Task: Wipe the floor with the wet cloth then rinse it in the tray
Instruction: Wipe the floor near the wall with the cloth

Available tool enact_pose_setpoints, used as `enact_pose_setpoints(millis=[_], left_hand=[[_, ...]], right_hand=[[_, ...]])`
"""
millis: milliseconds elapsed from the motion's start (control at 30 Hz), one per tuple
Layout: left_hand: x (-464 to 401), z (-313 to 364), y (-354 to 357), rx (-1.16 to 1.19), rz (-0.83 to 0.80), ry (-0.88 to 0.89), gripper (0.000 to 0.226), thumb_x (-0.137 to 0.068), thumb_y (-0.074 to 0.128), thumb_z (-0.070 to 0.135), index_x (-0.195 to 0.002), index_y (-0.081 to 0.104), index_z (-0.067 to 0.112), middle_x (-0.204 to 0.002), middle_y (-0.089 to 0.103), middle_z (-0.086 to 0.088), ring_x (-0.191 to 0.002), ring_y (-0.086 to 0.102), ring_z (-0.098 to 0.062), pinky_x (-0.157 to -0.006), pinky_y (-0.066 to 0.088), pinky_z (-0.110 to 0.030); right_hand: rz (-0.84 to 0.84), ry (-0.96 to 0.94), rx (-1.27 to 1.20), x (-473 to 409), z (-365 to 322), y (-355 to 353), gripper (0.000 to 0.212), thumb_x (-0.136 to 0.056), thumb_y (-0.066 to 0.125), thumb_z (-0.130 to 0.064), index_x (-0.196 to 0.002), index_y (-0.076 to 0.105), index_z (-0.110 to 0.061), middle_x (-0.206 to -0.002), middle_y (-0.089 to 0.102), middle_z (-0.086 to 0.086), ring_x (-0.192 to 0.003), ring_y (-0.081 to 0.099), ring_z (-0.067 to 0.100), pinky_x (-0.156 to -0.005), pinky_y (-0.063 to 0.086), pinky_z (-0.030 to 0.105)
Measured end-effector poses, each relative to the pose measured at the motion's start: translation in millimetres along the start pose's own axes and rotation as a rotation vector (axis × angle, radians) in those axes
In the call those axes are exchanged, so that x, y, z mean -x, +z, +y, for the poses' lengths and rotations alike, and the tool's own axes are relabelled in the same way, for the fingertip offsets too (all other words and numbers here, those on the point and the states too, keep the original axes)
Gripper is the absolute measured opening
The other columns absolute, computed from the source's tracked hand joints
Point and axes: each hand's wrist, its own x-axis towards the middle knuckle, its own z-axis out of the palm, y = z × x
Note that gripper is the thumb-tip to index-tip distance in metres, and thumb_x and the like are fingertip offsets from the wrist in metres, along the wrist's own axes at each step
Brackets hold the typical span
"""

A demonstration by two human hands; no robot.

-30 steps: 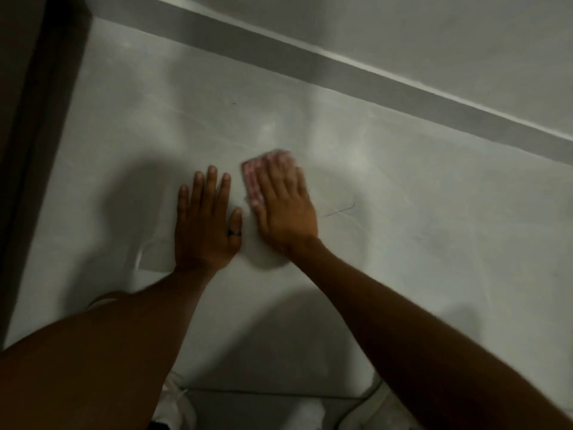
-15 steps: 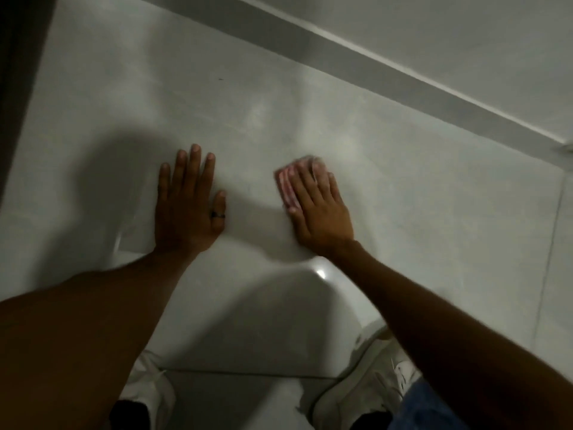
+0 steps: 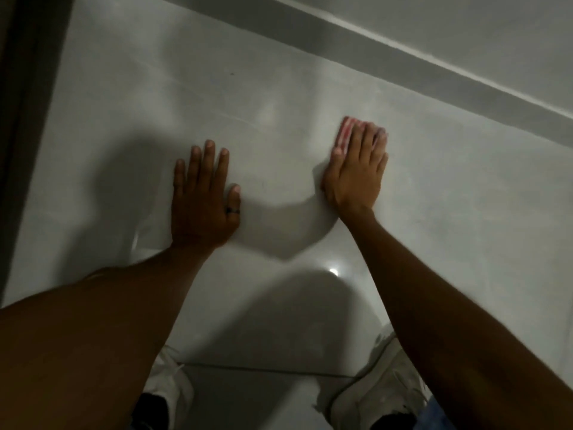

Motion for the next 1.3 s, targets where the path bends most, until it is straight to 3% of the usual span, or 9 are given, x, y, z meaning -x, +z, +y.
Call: enact_pose_setpoints(millis=[200,367,500,667,833,967,1300], left_hand=[[-1.0,0.3,-0.8,-0.036,0.005,0.006,0.067,-0.109,0.042,0.041,-0.169,0.032,0.014,-0.178,0.028,-0.016,-0.165,0.025,-0.037,-0.135,0.017,-0.057],[-0.2,-0.9,2.3,-0.063,0.032,0.018,0.065,-0.109,0.039,0.040,-0.168,0.034,0.013,-0.176,0.031,-0.018,-0.164,0.029,-0.038,-0.134,0.020,-0.058],[0.8,-2.6,1.9,-0.072,0.019,0.024,0.066,-0.108,0.039,0.036,-0.169,0.033,0.011,-0.177,0.030,-0.018,-0.165,0.027,-0.037,-0.134,0.019,-0.057],[-1.8,-5.1,-0.9,-0.047,-0.017,0.016,0.066,-0.108,0.038,0.037,-0.169,0.032,0.013,-0.178,0.027,-0.017,-0.166,0.025,-0.037,-0.135,0.018,-0.057],[-1.1,-3.7,-1.5,-0.032,-0.029,0.012,0.065,-0.111,0.036,0.040,-0.170,0.031,0.013,-0.178,0.026,-0.016,-0.166,0.022,-0.037,-0.136,0.016,-0.056],[-1.7,-0.6,-3.2,-0.018,-0.030,0.002,0.066,-0.110,0.035,0.040,-0.169,0.032,0.011,-0.178,0.027,-0.017,-0.166,0.023,-0.038,-0.136,0.016,-0.058],[-1.1,0.3,-0.2,-0.069,-0.026,0.004,0.066,-0.110,0.034,0.039,-0.170,0.030,0.010,-0.178,0.026,-0.018,-0.166,0.024,-0.038,-0.135,0.017,-0.059]], right_hand=[[-0.051,-0.104,-0.033,-31.3,-66.9,3.6,0.066,-0.112,0.022,-0.043,-0.171,0.005,-0.017,-0.180,-0.002,0.009,-0.167,-0.006,0.032,-0.135,0.001,0.051],[-0.111,-0.397,-0.005,12.4,-104.5,12.4,0.067,-0.111,0.020,-0.044,-0.171,0.006,-0.018,-0.180,0.001,0.009,-0.167,-0.006,0.033,-0.135,0.005,0.053],[-0.127,-0.507,-0.009,82.7,-88.4,29.0,0.067,-0.111,0.030,-0.044,-0.171,0.012,-0.021,-0.180,0.004,0.008,-0.167,-0.004,0.034,-0.134,0.008,0.055],[-0.100,-0.610,0.002,118.8,-16.2,33.0,0.062,-0.109,0.040,-0.040,-0.168,0.029,-0.021,-0.177,0.022,0.006,-0.166,0.011,0.033,-0.132,0.019,0.056],[-0.098,-0.417,0.092,76.7,55.3,9.9,0.061,-0.110,0.017,-0.043,-0.169,0.026,-0.028,-0.178,0.019,0.004,-0.167,0.007,0.031,-0.133,0.017,0.053],[-0.042,-0.174,0.038,32.2,88.8,-7.3,0.066,-0.106,0.029,-0.041,-0.169,0.026,-0.019,-0.178,0.019,0.011,-0.166,0.013,0.035,-0.133,0.018,0.056],[-0.040,-0.008,-0.016,-40.2,6.1,-14.0,0.078,-0.110,0.025,-0.057,-0.170,0.003,-0.013,-0.180,-0.001,0.012,-0.166,-0.005,0.034,-0.135,0.005,0.055]])
